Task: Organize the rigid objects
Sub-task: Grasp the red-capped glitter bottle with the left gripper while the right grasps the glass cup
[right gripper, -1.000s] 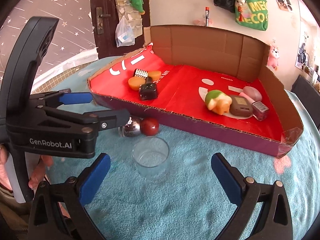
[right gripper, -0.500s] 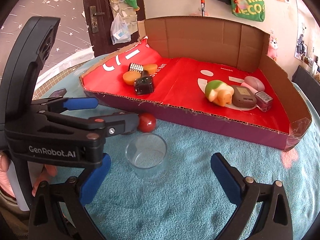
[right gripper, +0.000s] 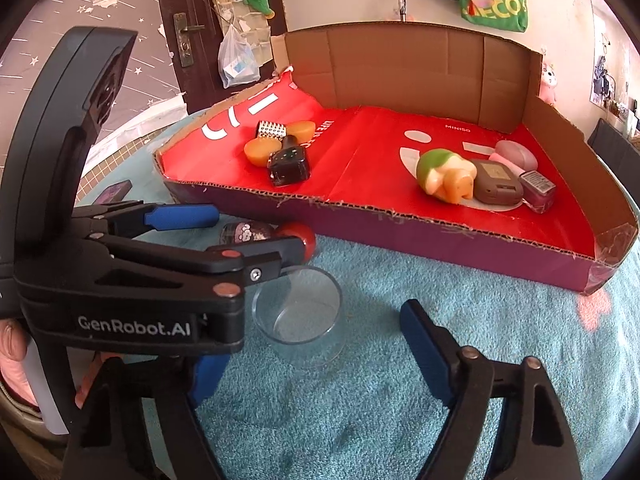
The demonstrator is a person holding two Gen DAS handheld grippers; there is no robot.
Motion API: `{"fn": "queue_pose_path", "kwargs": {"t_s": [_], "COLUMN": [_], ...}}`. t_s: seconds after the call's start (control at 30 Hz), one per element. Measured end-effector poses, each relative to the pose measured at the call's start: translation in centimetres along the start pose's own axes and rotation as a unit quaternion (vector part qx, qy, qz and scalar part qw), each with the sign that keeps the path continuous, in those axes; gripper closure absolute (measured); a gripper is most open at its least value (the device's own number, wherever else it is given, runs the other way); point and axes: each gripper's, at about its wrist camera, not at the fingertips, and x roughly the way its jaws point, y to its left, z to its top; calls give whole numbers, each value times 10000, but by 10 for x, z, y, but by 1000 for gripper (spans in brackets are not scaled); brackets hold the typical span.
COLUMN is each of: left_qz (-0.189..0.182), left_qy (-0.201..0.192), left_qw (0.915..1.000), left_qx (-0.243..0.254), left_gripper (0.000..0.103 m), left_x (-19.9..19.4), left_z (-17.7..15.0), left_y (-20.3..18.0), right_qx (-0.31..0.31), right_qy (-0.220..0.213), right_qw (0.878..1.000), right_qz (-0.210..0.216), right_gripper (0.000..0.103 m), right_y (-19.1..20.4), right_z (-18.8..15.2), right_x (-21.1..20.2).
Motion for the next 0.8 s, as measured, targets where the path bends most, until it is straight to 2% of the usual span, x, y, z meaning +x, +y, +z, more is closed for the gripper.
{"fn": "queue_pose_path", "kwargs": {"t_s": [0.07,0.17,0.3,0.43,0.53,0.67,0.7,0.8], "left_qz": [-30,-130,11,3,50,157,151,202], "left_qy": [6,25,48,45,29,-12,-30,-72], "left_qw": [10000,9999,9995,9998,9999,9998,9998,9996], "left_qx": [-4,90,299,196,121,145,144,185], "left_gripper": [26,36,44,54,62,73,74,74], "left_x": [0,0,2,-2,-4,-5,-6,-8], "left_z": [0,-1,-4,-5,-8,-10,-10,-13], "left_y": [1,-2,-10,-2,4,3,2,1], "right_qx": [-16,-59,-86,-144,-92,-16,-16,-52], "right_qy": [-14,-18,-34,-98,-110,-89,-89,-87], "right_qw": [10000,10000,9999,9993,9993,9997,9997,9996], "right_qz": [-4,-40,-94,-330,-347,-237,-237,-261], "right_gripper": [30,37,42,43,44,56,61,61], "right_y": [1,1,-1,-3,-6,-8,-8,-7], "right_z": [0,0,0,0,0,1,1,1], "right_x": [1,1,-1,-6,-7,-6,-6,-6]}}
